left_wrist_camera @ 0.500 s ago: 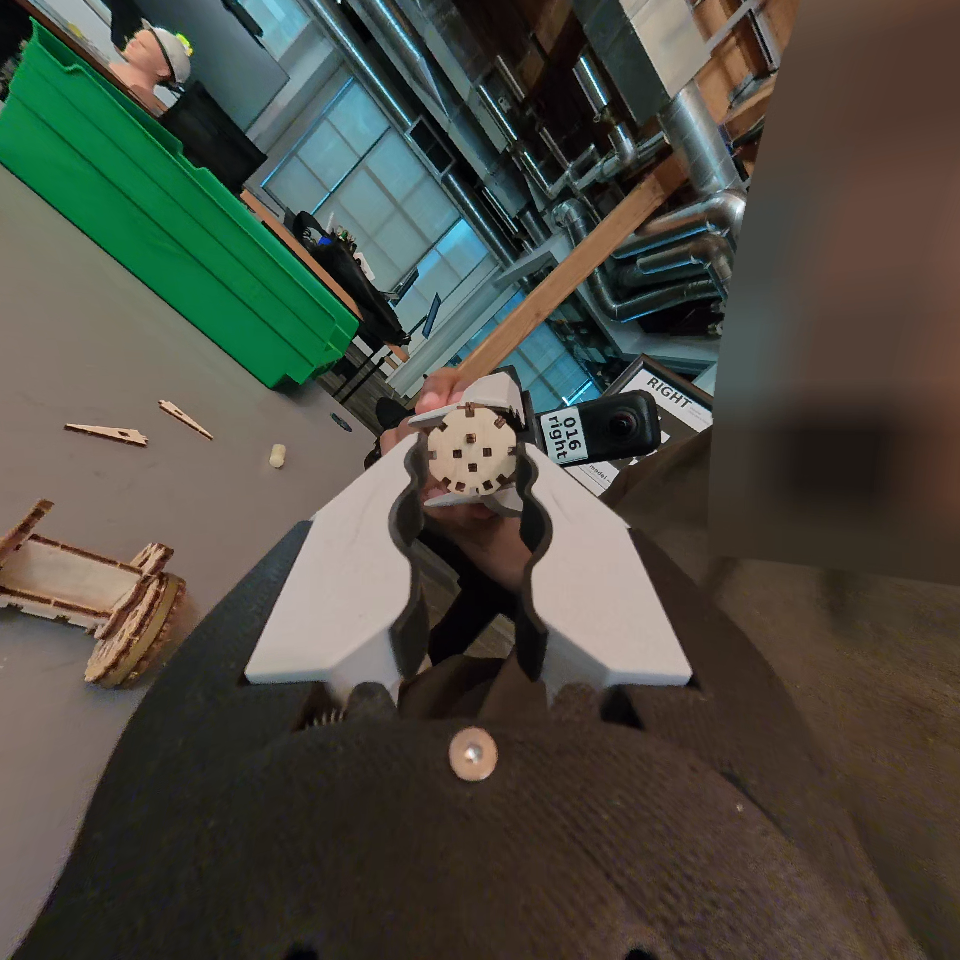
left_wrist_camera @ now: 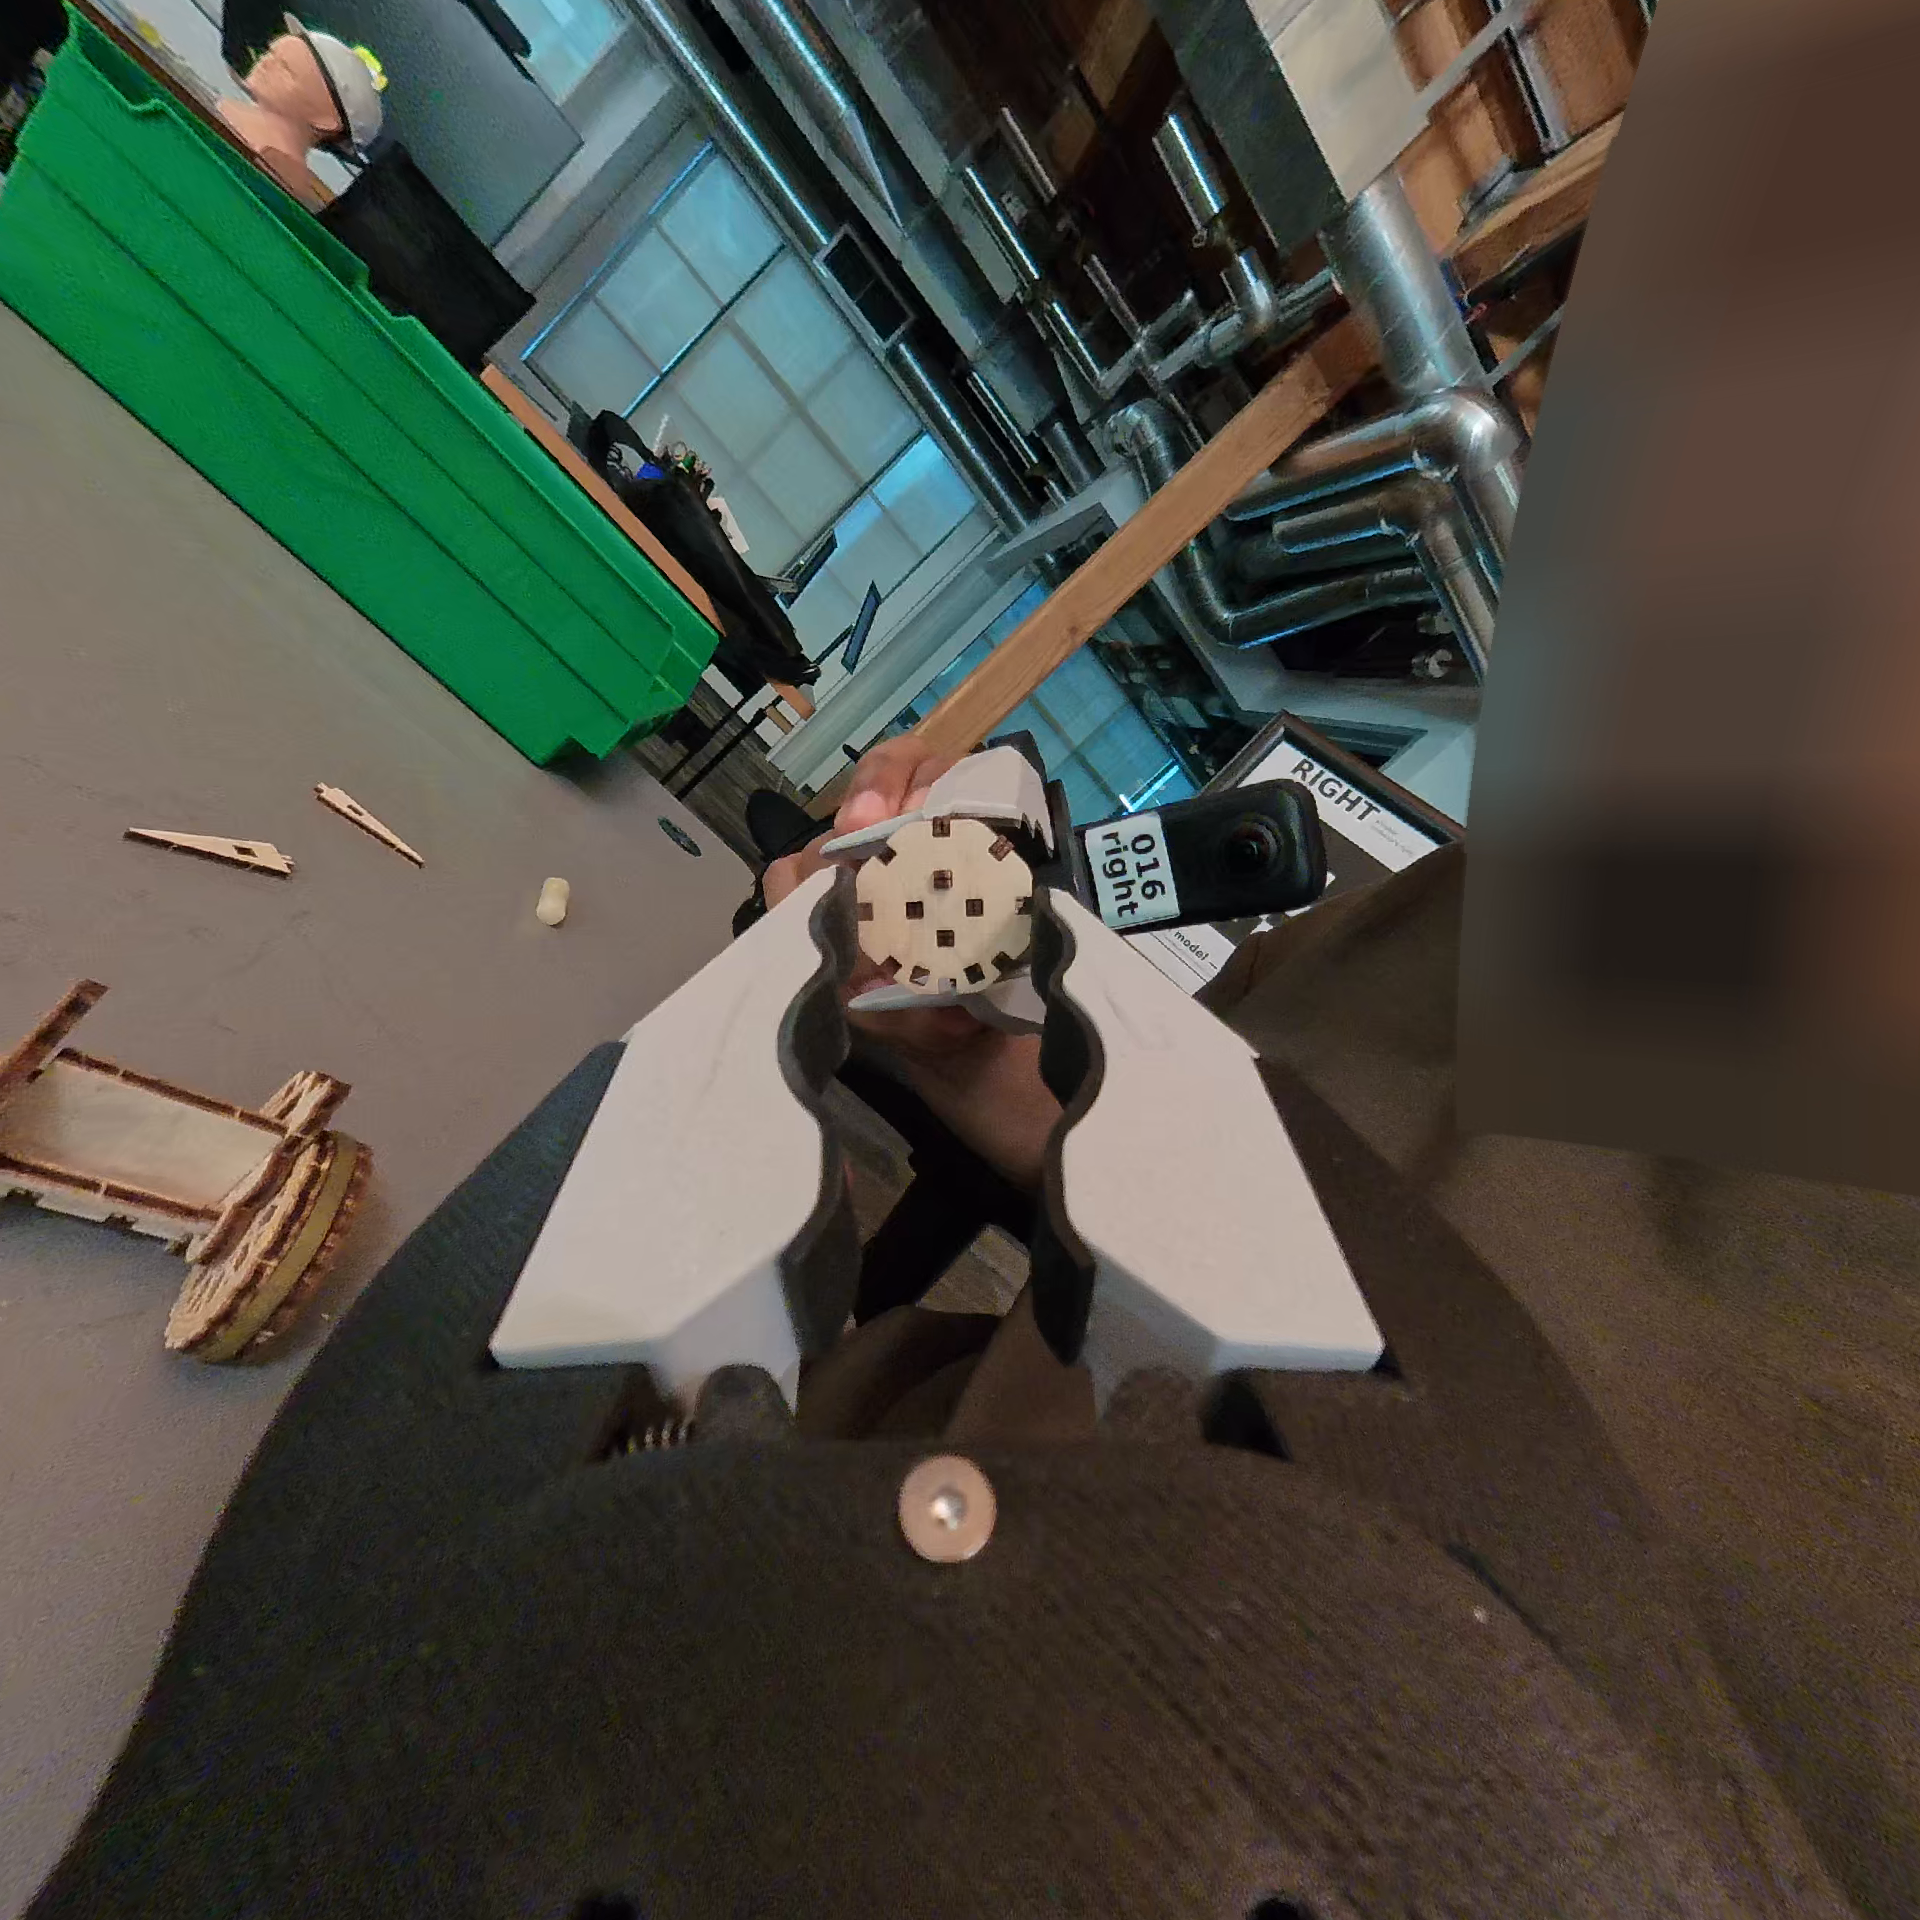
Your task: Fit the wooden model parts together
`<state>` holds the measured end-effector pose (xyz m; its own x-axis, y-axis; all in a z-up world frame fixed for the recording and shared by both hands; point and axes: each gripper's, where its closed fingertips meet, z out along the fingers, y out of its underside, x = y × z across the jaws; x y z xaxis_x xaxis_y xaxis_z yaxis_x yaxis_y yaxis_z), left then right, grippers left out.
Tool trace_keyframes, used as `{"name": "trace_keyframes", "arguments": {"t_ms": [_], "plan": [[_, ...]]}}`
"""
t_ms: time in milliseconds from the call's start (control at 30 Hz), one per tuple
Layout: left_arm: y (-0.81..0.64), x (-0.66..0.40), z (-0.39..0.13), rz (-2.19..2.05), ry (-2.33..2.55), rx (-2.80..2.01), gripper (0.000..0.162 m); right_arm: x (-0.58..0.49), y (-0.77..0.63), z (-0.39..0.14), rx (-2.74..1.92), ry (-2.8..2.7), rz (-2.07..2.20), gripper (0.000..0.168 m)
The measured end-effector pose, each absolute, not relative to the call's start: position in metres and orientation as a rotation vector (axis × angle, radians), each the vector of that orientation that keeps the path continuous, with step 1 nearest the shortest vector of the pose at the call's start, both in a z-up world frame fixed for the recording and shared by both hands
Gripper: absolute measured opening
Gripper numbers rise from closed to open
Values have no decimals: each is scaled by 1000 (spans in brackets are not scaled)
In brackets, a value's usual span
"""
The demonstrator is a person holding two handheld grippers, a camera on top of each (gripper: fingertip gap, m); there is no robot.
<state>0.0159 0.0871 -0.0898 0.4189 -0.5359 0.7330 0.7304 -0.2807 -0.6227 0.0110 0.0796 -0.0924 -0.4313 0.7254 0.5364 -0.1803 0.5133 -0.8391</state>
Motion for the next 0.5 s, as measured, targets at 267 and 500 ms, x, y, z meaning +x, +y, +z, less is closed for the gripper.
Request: {"name": "trace_keyframes", "arguments": {"t_ms": [267, 500], "plan": [[86, 12, -85, -1249, -206, -1346, 30, 10, 79, -87, -483, -1688, 1129, 28], [86, 10, -84, -1255, -209, -1336, 30, 12, 81, -85, -479, -1682, 1137, 25]]}}
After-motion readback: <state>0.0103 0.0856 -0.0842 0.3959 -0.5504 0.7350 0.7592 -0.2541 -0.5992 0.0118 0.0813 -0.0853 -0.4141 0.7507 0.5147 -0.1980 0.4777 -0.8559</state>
